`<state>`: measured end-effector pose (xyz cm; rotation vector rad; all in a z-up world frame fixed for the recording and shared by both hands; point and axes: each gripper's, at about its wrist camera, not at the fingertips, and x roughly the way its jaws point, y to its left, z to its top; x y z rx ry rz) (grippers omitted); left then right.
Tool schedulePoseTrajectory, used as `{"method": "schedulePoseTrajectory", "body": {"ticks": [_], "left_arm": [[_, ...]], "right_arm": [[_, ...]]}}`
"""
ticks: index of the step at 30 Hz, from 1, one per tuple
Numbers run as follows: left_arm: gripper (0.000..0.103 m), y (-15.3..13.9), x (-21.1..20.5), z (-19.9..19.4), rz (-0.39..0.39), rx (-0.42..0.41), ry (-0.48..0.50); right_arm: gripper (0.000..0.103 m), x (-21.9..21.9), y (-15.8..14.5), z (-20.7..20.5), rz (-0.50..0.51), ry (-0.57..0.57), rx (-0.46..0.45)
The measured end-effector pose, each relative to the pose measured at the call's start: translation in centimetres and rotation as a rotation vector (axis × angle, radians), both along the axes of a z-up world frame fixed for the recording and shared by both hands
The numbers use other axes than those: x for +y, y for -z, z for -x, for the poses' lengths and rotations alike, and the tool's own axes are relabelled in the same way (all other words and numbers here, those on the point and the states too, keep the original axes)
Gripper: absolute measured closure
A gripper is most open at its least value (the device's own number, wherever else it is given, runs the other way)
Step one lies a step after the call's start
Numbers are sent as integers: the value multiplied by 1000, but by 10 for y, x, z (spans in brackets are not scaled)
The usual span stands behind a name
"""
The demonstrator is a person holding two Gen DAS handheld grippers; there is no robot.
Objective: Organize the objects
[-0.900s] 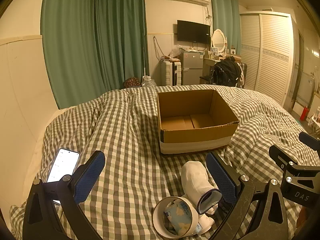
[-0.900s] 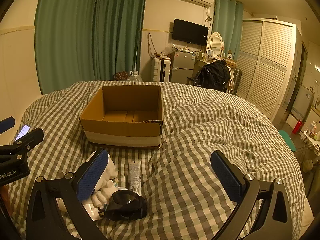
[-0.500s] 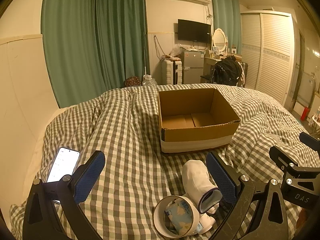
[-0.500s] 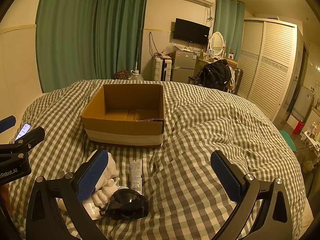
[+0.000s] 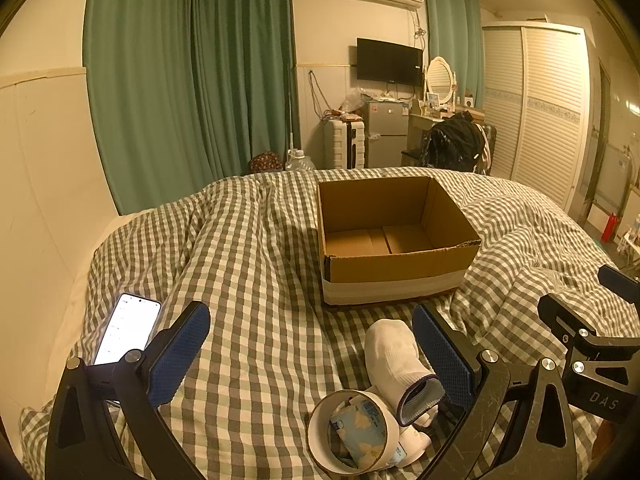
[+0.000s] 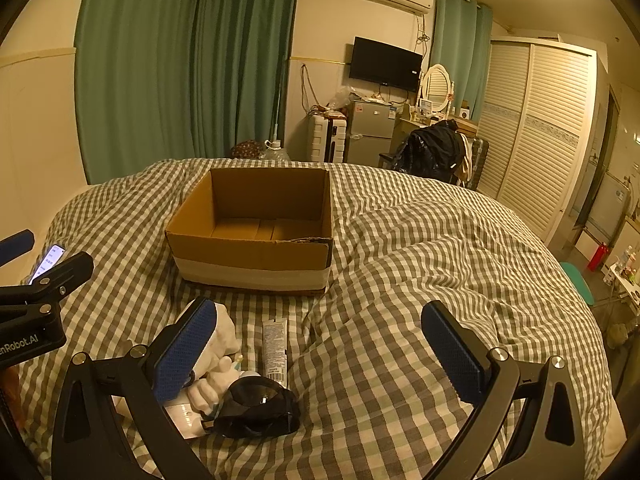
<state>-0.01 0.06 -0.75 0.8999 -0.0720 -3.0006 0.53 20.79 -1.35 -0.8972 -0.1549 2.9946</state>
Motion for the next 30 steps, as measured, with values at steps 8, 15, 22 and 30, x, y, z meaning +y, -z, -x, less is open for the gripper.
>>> {"method": "schedulePoseTrajectory", "body": {"ticks": [8,15,22,30], "left_arm": [[0,-7,0,-7,2,-2,-3],[0,-17,-2,-15,-4,8,-9],[0,-28,-1,-24,-11,23,-5],[0,-28,1,-28,-17,6,11]], "right_arm": [[0,-5,-8,-6,-1,-24,7],[0,-6,-20,-14,-3,-42,30],[0,-7,-37,-27,-5,-63,59],[0,-10,-48,-39,6,-86,74]]}}
